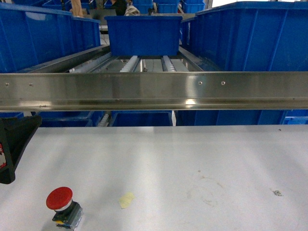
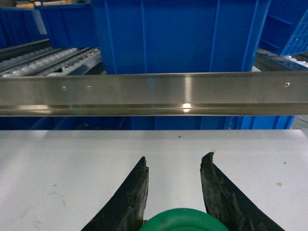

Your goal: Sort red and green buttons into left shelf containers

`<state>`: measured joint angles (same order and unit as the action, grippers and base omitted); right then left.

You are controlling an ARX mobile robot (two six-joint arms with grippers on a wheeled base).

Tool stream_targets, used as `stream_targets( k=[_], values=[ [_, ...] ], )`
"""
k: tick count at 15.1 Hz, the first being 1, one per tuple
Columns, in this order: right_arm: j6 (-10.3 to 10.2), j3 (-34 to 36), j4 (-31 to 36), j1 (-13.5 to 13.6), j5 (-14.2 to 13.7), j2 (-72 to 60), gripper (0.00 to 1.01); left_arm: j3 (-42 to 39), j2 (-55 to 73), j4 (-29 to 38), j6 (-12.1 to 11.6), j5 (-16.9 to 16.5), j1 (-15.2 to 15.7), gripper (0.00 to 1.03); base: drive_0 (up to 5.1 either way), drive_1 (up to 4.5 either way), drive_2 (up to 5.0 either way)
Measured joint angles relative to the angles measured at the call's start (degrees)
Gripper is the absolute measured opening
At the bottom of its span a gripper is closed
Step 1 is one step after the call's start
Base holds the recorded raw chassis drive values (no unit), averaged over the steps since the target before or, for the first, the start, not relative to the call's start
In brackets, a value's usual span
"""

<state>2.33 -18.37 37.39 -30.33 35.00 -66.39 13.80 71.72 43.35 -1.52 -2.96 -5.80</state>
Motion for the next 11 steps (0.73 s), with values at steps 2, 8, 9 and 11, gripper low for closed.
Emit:
stream_targets(
  k=[2, 8, 9, 11],
  values=[
    [0.04, -0.48, -7.74, -2.49, 5.62, 6.86, 0.3, 0.0, 0.0, 0.0, 0.0, 0.0, 0.0, 0.98, 0.0, 0.0, 0.0],
    [3.34, -0.24, -14.82, -2.54, 6.67, 10.19, 0.3, 0.0, 0.0, 0.0, 0.0, 0.0, 0.02, 0.98, 0.0, 0.0, 0.0],
    [3.61, -0.22, -15.02, -2.51, 6.36, 9.99, 0.3, 0.0, 0.0, 0.0, 0.0, 0.0, 0.0, 0.98, 0.0, 0.0, 0.0],
    [4.59, -0.07, -15.19, -2.34, 5.01, 9.03, 0.3, 0.0, 0.0, 0.0, 0.0, 0.0, 0.02, 0.98, 0.0, 0.0, 0.0]
  ],
)
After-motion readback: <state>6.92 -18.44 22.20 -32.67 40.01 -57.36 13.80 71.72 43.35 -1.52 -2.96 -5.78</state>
